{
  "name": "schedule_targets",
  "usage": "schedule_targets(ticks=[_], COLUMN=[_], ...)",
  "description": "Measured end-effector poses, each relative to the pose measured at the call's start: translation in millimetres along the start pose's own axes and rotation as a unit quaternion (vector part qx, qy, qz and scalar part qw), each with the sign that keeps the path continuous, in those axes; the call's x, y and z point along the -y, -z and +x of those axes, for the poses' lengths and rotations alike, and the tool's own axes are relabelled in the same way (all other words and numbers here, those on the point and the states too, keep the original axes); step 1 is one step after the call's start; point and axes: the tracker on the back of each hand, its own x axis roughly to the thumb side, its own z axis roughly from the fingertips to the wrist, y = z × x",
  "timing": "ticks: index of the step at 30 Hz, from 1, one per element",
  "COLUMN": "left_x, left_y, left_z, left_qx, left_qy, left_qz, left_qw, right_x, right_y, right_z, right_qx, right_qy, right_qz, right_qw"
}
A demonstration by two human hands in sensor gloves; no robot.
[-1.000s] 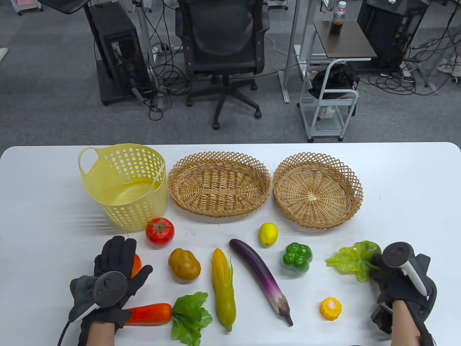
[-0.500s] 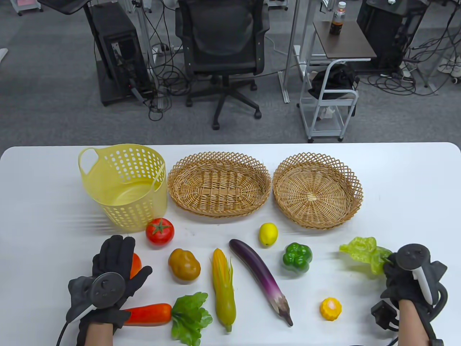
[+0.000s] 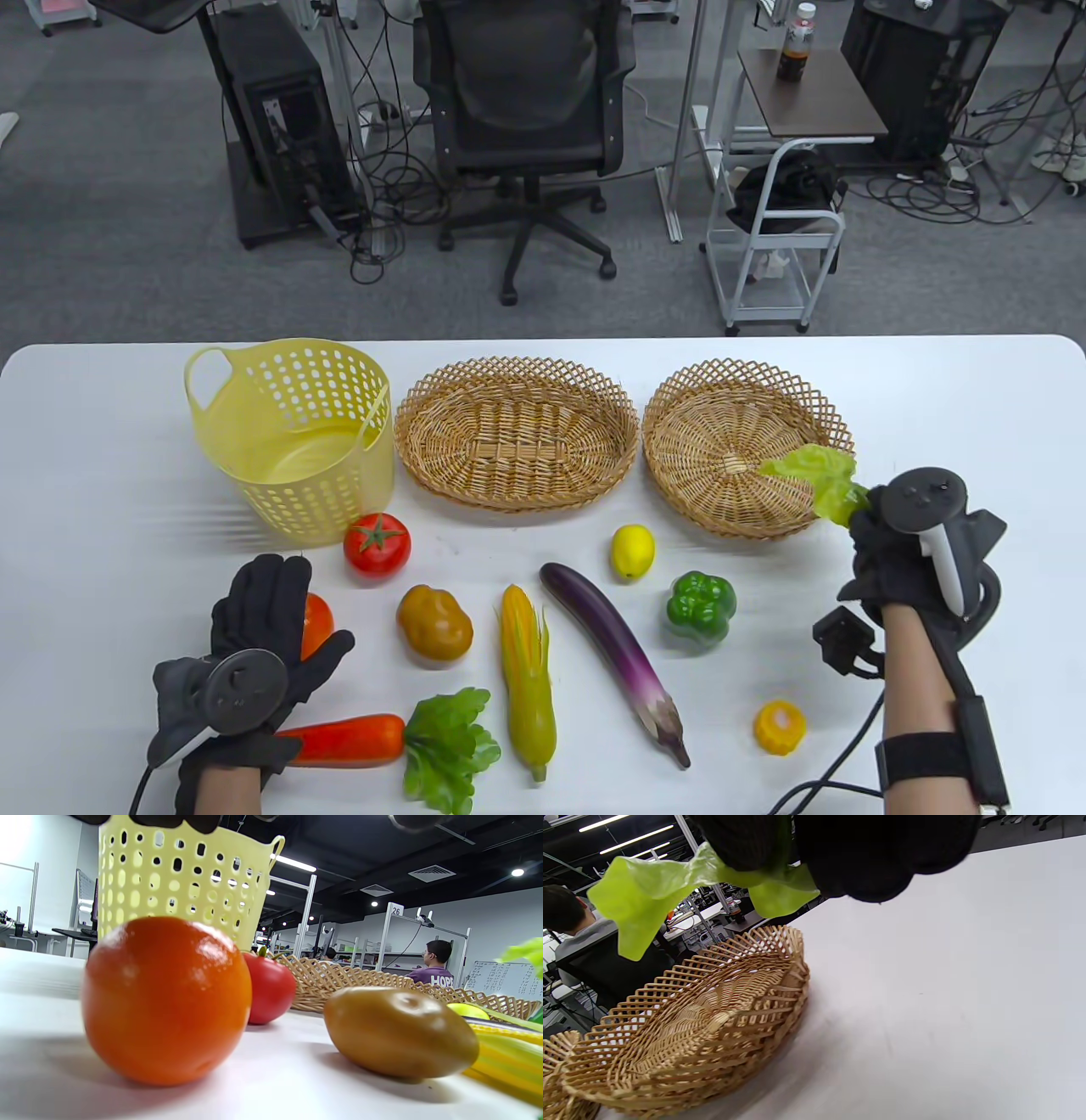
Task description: Place 10 objects into 3 containers
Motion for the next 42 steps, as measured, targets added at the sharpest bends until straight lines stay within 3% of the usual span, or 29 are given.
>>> schedule_targets(ticks=[5,8,13,17,23,27,34,36,42], left_x=[0,7,8,9,10,10,11,12,12], left_y=[-1,3,4,4,4,4,6,6,6], left_z=[-2,-1,-2,-1,0,0,-2,-2,-1], left_qx=[-0.004,-0.009,-0.012,-0.011,-0.007,-0.005,-0.006,-0.006,-0.005], left_qy=[-0.003,0.009,0.007,0.016,0.011,0.007,-0.001,-0.009,-0.011], left_qz=[0.006,-0.015,-0.02,-0.025,-0.029,-0.028,-0.034,-0.036,-0.039], left_qw=[1.0,1.0,1.0,0.999,0.999,1.0,0.999,0.999,0.999], right_x=[-13,-25,-41,-36,-15,-13,-35,-44,-70], right_y=[19,29,36,31,6,-20,-66,-75,-88], right_z=[33,46,50,40,15,-5,-30,-35,-44], right_qx=[0.0,0.001,0.02,0.03,0.051,0.059,0.1,0.103,0.103], right_qy=[-0.003,-0.003,0.016,0.013,-0.038,-0.087,-0.158,-0.18,-0.211], right_qz=[0.015,0.015,0.026,0.034,0.061,0.154,0.249,0.286,0.326], right_qw=[1.0,1.0,0.999,0.999,0.996,0.982,0.95,0.935,0.916])
